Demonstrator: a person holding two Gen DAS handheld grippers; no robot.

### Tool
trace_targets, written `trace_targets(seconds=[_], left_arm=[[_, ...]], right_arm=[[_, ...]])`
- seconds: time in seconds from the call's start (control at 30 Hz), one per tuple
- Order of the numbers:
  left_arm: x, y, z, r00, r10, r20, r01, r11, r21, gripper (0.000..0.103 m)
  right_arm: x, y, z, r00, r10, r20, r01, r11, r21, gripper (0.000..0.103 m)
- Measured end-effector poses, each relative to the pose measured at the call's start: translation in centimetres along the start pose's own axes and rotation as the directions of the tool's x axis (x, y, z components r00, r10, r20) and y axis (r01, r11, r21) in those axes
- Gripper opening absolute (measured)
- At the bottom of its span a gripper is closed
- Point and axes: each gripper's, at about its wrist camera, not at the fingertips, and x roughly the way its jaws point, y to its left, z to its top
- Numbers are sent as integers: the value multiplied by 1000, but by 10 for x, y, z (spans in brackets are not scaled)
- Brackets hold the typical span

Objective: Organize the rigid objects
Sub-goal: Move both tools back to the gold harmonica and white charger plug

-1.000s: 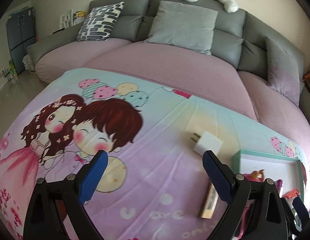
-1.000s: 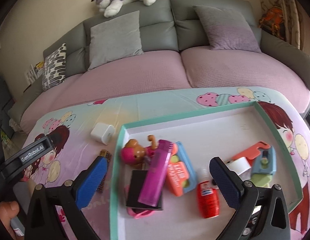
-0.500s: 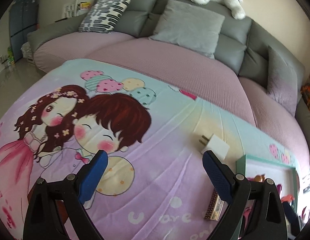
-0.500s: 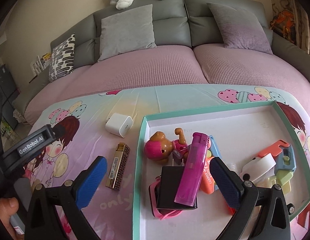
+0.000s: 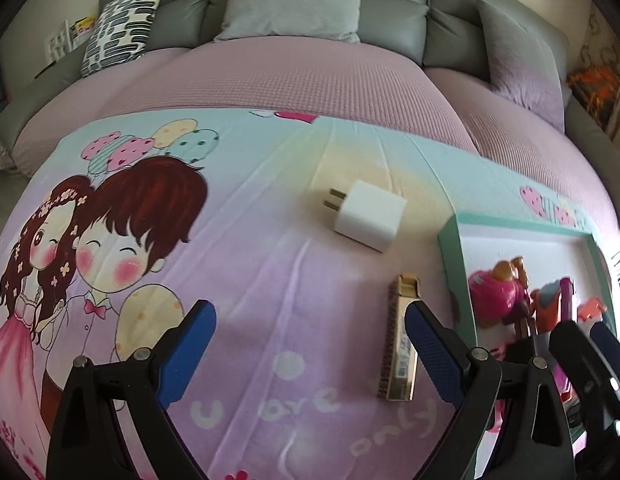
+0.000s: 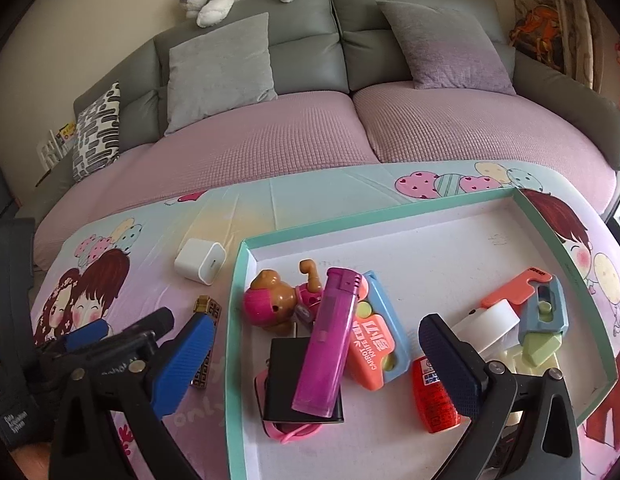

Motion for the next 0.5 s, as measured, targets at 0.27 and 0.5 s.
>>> trace_targets(seconds=[0.27,0.5], left_arm=[[6,-21,-6,999,-10,-38,13,996,87,89],[11,-27,-10,997,-13,-70,21,993,119,77]], right_arm=[[-1,-8,1,1000,6,-1,-6,1000,24,103],[-1,-8,1,1000,10,-5,-10,1000,23,103]])
